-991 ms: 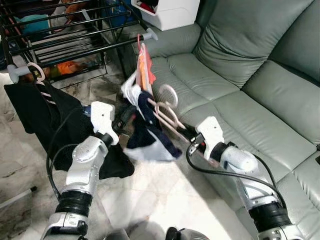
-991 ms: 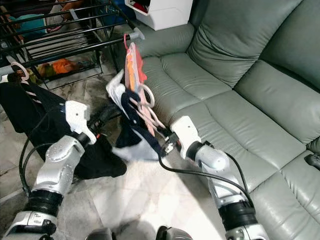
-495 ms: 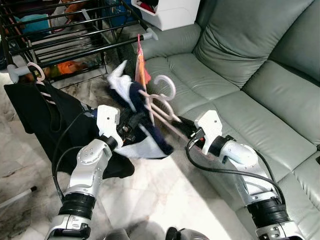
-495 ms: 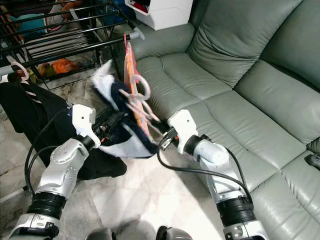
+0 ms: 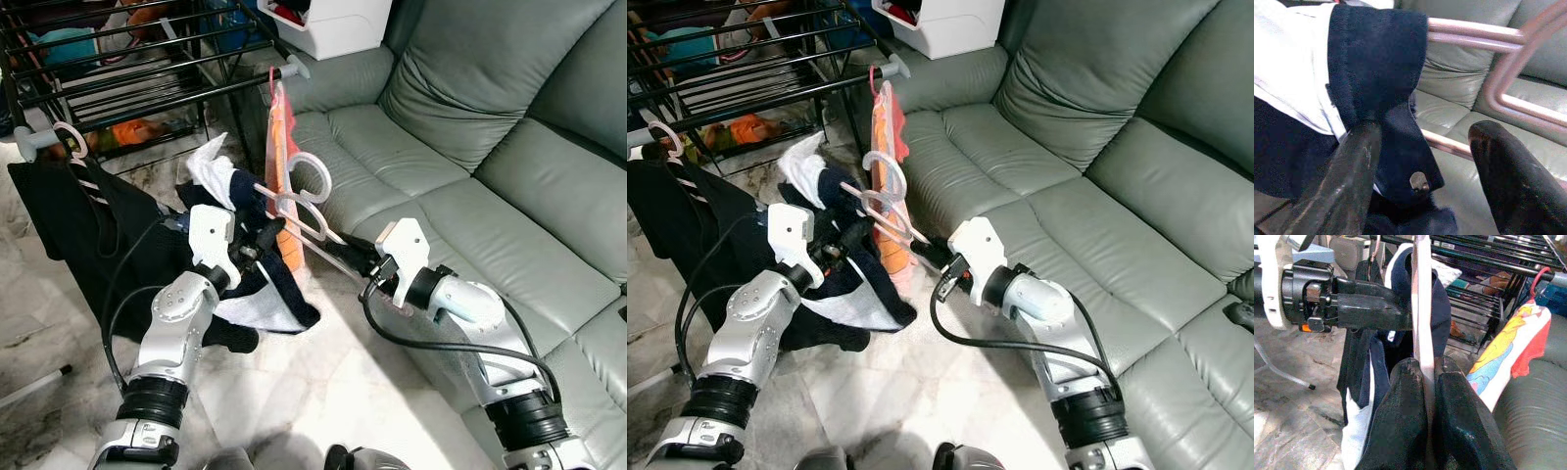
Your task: Hang hanger
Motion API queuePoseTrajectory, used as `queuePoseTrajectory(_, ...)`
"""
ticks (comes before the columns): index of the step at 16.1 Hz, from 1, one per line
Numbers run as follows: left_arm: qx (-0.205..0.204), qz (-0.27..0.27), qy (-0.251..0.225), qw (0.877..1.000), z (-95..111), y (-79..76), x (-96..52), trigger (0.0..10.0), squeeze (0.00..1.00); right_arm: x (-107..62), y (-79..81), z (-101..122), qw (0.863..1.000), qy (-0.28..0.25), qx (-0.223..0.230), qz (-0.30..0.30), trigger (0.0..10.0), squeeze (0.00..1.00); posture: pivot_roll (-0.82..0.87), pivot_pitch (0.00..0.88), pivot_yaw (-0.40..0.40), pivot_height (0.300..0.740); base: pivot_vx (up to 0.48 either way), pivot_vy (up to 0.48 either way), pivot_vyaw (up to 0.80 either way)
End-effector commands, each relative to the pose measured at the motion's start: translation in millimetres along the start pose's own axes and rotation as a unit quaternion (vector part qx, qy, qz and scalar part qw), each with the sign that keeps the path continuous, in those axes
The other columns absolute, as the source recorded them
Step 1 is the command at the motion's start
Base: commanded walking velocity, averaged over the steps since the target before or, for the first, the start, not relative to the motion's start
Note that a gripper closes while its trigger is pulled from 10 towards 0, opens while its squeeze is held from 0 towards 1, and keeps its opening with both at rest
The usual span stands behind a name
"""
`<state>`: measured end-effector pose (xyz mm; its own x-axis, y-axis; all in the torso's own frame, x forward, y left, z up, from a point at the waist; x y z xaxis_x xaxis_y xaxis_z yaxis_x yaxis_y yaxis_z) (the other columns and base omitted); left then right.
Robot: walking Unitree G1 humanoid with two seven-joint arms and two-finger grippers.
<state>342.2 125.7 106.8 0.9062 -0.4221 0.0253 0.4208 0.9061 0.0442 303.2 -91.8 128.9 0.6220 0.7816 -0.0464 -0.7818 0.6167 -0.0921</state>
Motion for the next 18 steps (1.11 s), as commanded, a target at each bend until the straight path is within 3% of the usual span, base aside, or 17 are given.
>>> queuePoseTrajectory(1, 0.016, 0.019, -0.003, 1.0, 4, 9.5, 1.5, 7.4, 0.0, 1.9, 0.9, 16, 1.0, -0.026, -0.014, 0.01, 10.0, 0.0, -0.06, 0.015, -0.017, 0.74, 0.0, 0.0, 0.0)
queuePoseTrajectory(2, 0.02, 0.029, -0.003, 0.999, 4, 13.3, 1.3, 2.7, 0.0, 1.9, 0.1, 16, 0.999, -0.026, -0.014, 0.01, 10.0, 0.0, -0.06, 0.015, -0.017, 0.74, 0.0, 0.0, 0.0)
queuePoseTrajectory(3, 0.025, 0.034, -0.003, 0.999, 4, 15.4, 0.8, 0.0, 0.0, 2.1, 0.3, 16, 1.0, -0.026, -0.015, 0.011, 10.0, 0.0, -0.06, 0.013, -0.016, 0.74, 0.0, 0.0, 0.0)
queuePoseTrajectory(4, 0.029, 0.036, -0.004, 0.999, 5, 16.3, 0.6, 0.0, 0.0, 2.0, 0.7, 16, 1.0, -0.024, -0.016, 0.012, 10.0, 0.0, -0.06, 0.013, -0.016, 0.74, 0.0, 0.0, 0.0)
queuePoseTrajectory(5, 0.036, 0.038, -0.003, 0.999, 5, 17.2, 0.2, 10.0, 0.0, 1.5, 0.4, 14, 1.0, -0.02, -0.017, 0.012, 10.0, 0.0, -0.06, 0.011, -0.015, 0.74, 0.0, 0.0, 0.0)
queuePoseTrajectory(6, 0.041, 0.04, -0.002, 0.998, 4, 18.6, -0.8, 10.0, 0.0, 0.9, 0.1, 12, 1.0, -0.017, -0.019, 0.011, 10.0, 0.0, -0.05, 0.011, -0.013, 0.74, 0.0, 0.0, 0.0)
queuePoseTrajectory(7, 0.039, 0.044, 0.0, 0.998, 3, 20.8, -3.0, 10.0, 1.0, 0.4, -0.3, 11, 1.0, -0.016, -0.019, 0.01, 10.0, 0.0, -0.05, 0.011, -0.013, 0.74, 0.0, 0.0, 0.0)
queuePoseTrajectory(12, 0.013, 0.036, -0.021, 0.999, 5, 24.6, -14.2, 10.0, 1.0, -1.3, -4.9, 9, 1.0, -0.01, -0.027, -0.001, 10.0, 0.0, -0.05, 0.011, -0.013, 0.74, 0.0, 0.0, 0.0)
queuePoseTrajectory(16, -0.002, -0.024, -0.02, 0.999, 3, 9.9, -22.3, 10.0, 1.0, 0.3, -13.3, 9, 0.999, -0.009, -0.04, -0.026, 10.0, 0.0, -0.05, 0.012, -0.013, 0.74, 0.0, 0.0, 0.0)
queuePoseTrajectory(18, 0.018, 0.014, -0.015, 1.0, 2, 24.3, -21.9, 10.0, 1.0, -0.3, -11.8, 11, 0.999, -0.013, -0.037, -0.021, 10.0, 0.0, -0.05, 0.012, -0.013, 0.74, 0.0, 0.0, 0.0)
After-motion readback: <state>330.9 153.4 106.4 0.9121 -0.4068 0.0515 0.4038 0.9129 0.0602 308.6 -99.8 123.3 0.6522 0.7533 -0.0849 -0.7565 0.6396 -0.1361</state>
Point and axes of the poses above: a point about 5 cm out from each wrist's last joint towards the gripper, its own x axis pointing out of the wrist towards the gripper, its own z axis along the axis of the wrist's last joint, y = z × x, the point moved 3 cm from there along x, pointing out of the wrist towards the gripper, and after that the axes turned 6 degrees about x, right-handed, at the moved point
